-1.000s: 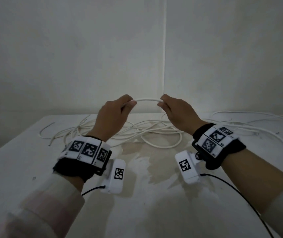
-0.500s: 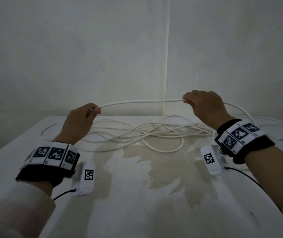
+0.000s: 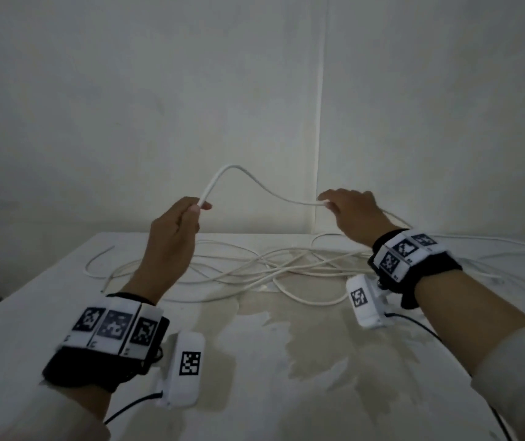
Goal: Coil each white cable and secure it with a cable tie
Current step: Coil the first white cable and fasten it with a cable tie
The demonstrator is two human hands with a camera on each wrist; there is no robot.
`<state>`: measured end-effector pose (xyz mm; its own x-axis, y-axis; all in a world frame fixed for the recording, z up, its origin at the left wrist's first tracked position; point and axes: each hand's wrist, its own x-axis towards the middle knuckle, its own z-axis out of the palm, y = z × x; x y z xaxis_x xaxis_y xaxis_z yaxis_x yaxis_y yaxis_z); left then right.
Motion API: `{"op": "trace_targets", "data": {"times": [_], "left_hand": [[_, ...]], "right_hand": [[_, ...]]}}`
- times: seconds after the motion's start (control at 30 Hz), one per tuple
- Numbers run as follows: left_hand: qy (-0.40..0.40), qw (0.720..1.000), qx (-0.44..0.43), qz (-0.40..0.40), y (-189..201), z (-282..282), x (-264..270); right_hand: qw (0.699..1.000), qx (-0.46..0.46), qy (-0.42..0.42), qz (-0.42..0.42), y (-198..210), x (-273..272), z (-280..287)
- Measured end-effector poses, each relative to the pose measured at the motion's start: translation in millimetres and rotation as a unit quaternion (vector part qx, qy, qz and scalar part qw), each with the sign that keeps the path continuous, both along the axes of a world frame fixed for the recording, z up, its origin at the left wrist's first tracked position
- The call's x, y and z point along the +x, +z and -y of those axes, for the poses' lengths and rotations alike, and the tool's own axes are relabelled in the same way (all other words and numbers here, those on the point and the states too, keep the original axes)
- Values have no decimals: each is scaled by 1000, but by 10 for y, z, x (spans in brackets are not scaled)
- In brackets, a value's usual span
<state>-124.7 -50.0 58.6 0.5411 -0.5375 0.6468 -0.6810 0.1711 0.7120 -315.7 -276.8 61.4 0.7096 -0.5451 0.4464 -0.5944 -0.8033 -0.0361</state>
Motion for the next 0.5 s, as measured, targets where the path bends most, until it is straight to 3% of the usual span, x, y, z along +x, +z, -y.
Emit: {"op": "trace_targets", "data": {"times": [0.13, 0.27, 0.37, 0.5], "left_hand": [[8, 999, 12, 51, -16, 40, 18], [45, 996, 44, 58, -64, 62, 94], [46, 992, 82, 82, -115, 85, 106], [16, 988, 128, 86, -150, 157, 37]], "right_hand": [[994, -80, 77, -18, -139, 141, -152], [966, -185, 177, -17, -181, 232, -366], [945, -204, 254, -5, -185, 316, -565], [937, -187, 292, 43, -126, 412, -758]]}}
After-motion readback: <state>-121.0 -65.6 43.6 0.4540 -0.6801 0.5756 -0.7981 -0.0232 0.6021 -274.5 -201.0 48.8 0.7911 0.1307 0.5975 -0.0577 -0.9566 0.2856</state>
